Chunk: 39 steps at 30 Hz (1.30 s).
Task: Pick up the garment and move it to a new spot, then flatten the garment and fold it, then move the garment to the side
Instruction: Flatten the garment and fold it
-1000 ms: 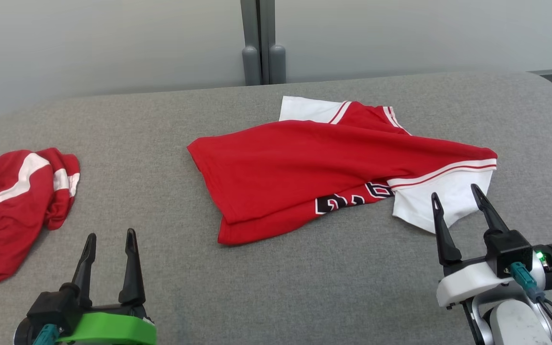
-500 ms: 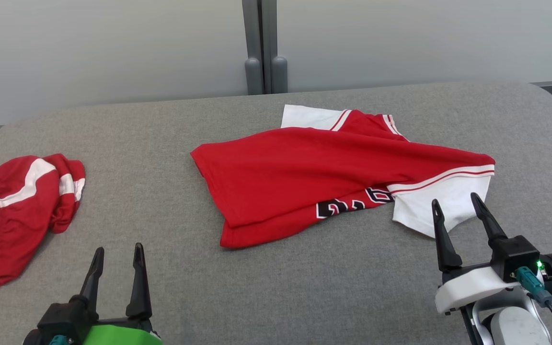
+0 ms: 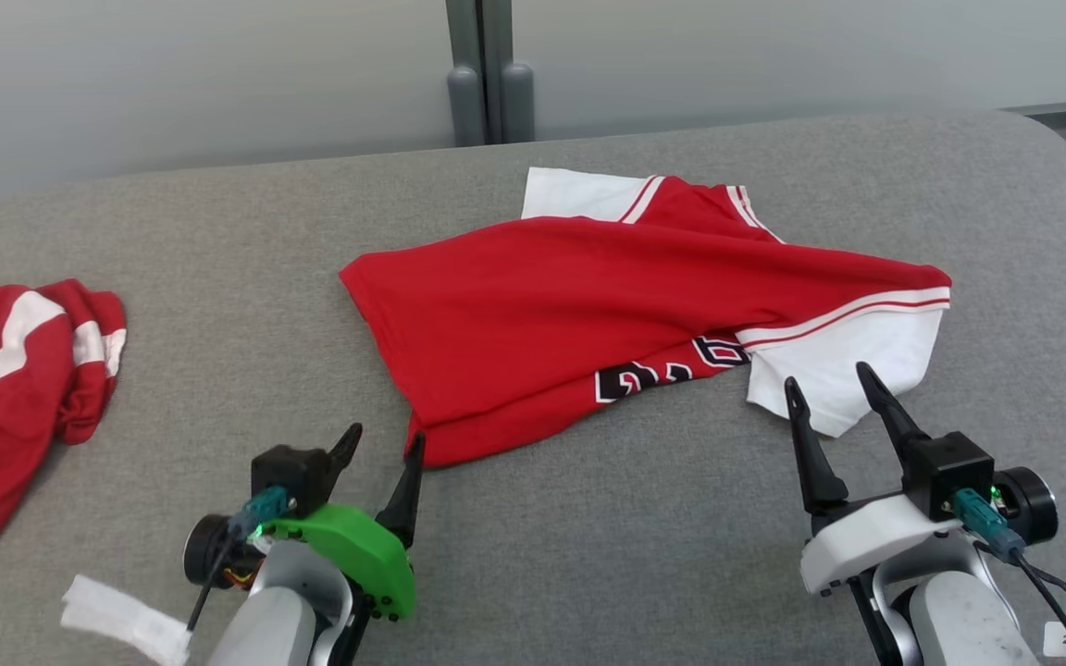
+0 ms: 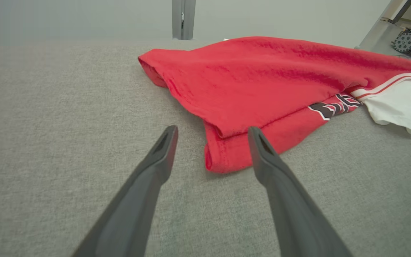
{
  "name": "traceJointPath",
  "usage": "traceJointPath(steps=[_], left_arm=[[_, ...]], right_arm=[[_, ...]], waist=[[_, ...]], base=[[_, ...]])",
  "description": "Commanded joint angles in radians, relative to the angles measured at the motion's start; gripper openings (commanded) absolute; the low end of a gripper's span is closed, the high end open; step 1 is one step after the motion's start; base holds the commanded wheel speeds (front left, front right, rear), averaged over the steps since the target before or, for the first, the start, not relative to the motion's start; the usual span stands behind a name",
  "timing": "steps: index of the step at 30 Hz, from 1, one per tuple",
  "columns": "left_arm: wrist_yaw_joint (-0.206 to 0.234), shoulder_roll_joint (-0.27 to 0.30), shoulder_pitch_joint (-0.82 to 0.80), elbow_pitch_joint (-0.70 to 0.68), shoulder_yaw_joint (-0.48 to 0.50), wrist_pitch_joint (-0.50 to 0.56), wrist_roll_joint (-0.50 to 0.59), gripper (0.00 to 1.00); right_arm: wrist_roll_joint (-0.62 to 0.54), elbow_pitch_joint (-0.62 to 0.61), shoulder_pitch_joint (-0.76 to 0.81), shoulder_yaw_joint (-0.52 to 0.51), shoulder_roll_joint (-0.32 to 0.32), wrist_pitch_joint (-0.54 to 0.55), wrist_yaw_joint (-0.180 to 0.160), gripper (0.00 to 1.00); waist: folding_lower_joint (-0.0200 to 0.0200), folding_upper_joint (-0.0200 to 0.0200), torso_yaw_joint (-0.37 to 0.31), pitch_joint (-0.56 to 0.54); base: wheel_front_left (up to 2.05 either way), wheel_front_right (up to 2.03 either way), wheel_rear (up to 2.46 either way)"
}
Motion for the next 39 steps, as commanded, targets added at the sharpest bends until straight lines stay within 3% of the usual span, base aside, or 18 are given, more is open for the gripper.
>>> traceJointPath(steps=[1,6,13,30,33,35,37,39], left_arm=[[-0.004,0.013,-0.044,0.033,-0.02,0.017,-0.015,1.0],[-0.004,0.03,-0.14,0.141,-0.072,0.047,-0.059,1.0],[-0.004,0.039,-0.208,0.246,-0.067,0.056,-0.089,1.0],[-0.004,0.029,-0.289,0.299,-0.177,0.018,-0.12,1.0],[-0.004,0.034,-0.302,0.307,-0.191,0.007,-0.126,0.78],[-0.004,0.033,-0.31,0.311,-0.195,-0.007,-0.128,0.28],[-0.004,0.032,-0.315,0.319,-0.197,-0.015,-0.132,0.0],[-0.004,0.031,-0.319,0.327,-0.2,-0.019,-0.137,0.0]], right_arm=[[0.012,0.008,-0.017,0.009,-0.002,-0.004,-0.001,1.0],[0.026,0.03,-0.043,0.037,-0.002,-0.016,-0.001,1.0],[0.035,0.052,-0.057,0.043,-0.001,-0.032,-0.001,1.0],[0.043,0.067,-0.074,0.043,-0.001,-0.045,-0.001,1.0],[0.044,0.07,-0.079,0.043,-0.001,-0.047,-0.001,1.0],[0.044,0.07,-0.079,0.04,-0.001,-0.046,-0.001,1.0],[0.043,0.073,-0.079,0.038,-0.002,-0.047,-0.001,1.0],[0.042,0.075,-0.078,0.035,-0.001,-0.048,-0.001,1.0]], waist=[[0.0,0.0,-0.036,0.033],[0.0,0.0,-0.082,0.065],[0.0,0.0,-0.112,0.082],[0.0,0.0,-0.115,0.096],[0.0,0.0,-0.119,0.1],[0.0,0.0,-0.12,0.101],[0.0,0.0,-0.121,0.101],[0.0,0.0,-0.122,0.099]], base=[[0.0,0.0,0.0],[0.0,0.0,0.0],[0.0,0.0,0.0],[0.0,0.0,0.0],[0.0,0.0,0.0],[0.0,0.0,0.0],[0.0,0.0,0.0],[0.0,0.0,0.0]])
